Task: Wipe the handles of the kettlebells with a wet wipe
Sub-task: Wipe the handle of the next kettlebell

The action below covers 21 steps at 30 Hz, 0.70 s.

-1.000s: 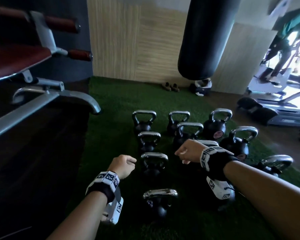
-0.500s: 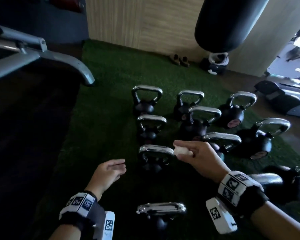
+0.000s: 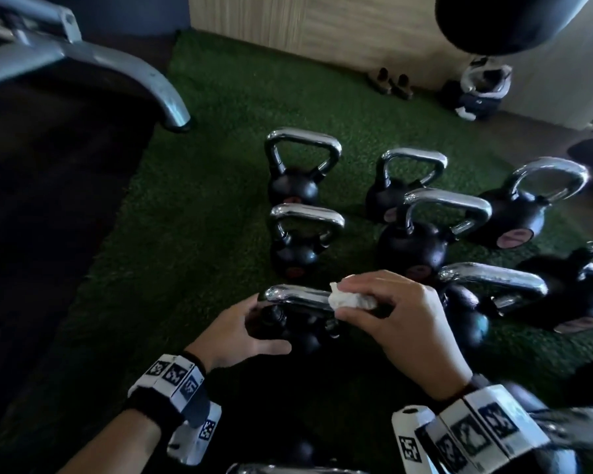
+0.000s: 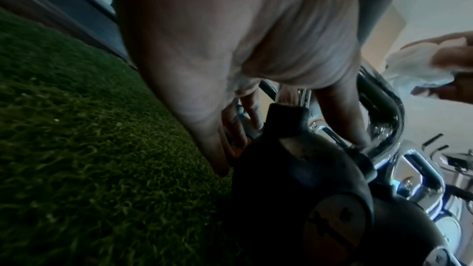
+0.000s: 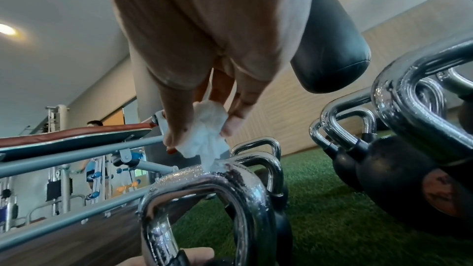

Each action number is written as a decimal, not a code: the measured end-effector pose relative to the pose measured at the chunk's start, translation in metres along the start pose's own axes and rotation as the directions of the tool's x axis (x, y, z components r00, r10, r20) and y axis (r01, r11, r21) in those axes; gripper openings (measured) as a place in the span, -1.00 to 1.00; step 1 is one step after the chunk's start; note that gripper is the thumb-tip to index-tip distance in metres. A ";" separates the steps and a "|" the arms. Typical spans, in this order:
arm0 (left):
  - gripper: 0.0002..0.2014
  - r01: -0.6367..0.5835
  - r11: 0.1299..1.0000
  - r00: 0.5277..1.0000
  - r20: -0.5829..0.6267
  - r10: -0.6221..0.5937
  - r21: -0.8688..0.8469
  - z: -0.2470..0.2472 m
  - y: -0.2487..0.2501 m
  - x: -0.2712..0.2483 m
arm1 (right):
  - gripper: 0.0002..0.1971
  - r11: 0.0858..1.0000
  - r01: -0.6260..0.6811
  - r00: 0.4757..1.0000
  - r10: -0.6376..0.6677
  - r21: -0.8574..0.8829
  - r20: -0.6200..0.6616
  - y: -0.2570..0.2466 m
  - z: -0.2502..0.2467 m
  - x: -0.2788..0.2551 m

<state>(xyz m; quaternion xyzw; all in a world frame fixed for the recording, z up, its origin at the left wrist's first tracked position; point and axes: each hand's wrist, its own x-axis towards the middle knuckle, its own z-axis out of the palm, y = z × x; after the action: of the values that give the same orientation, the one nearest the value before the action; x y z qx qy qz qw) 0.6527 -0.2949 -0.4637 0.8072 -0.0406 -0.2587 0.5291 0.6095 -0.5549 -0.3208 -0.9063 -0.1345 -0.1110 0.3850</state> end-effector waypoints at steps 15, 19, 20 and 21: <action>-0.26 -0.272 0.943 0.962 0.048 0.268 0.192 0.013 0.015 0.014 | -0.84 0.993 0.090 0.993 -0.096 -0.082 -0.068 0.000 0.042 0.003; -0.29 -0.253 0.954 0.967 0.033 0.251 0.160 0.014 0.015 0.015 | -0.91 0.992 0.028 0.997 -0.036 -0.123 -0.067 0.003 0.032 0.001; -0.29 -0.246 0.959 0.969 0.032 0.244 0.138 0.014 0.014 0.015 | -0.91 0.990 0.013 0.998 -0.022 -0.138 -0.062 0.003 0.028 0.002; -0.29 -0.244 0.962 0.970 0.027 0.242 0.121 0.015 0.013 0.015 | -0.92 0.986 0.009 0.999 -0.017 -0.165 -0.051 0.001 0.025 0.003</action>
<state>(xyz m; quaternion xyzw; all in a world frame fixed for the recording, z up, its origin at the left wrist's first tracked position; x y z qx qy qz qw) 0.6615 -0.3181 -0.4621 0.8257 -0.1583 -0.1934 0.5057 0.6157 -0.5368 -0.3381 -0.9309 -0.1207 -0.1476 0.3115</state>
